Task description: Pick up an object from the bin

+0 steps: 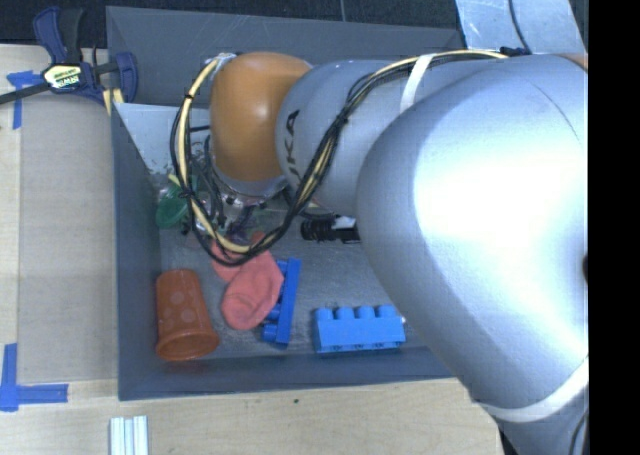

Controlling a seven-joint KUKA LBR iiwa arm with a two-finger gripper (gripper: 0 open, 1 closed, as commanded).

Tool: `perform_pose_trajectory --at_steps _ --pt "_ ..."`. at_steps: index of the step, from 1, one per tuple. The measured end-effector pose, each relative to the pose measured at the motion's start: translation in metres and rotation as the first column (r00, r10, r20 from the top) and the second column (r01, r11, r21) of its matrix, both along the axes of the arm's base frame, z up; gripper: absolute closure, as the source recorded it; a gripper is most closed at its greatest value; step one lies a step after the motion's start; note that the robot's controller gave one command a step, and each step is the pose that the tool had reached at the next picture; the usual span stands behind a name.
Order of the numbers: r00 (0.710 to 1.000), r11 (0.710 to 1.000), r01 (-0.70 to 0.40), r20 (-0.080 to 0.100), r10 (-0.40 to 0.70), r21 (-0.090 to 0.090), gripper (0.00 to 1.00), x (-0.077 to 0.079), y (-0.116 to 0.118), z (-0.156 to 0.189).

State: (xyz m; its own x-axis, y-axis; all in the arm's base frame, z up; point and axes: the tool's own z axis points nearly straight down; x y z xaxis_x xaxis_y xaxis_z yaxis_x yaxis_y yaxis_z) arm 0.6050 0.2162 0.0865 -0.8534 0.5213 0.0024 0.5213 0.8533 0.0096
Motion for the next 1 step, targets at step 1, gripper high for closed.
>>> perform_pose_trajectory --at_steps 1 --pt "1.0 1.0 0.0 0.005 0.0 -0.001 1.0 0.0018 -0.0014 0.0329"
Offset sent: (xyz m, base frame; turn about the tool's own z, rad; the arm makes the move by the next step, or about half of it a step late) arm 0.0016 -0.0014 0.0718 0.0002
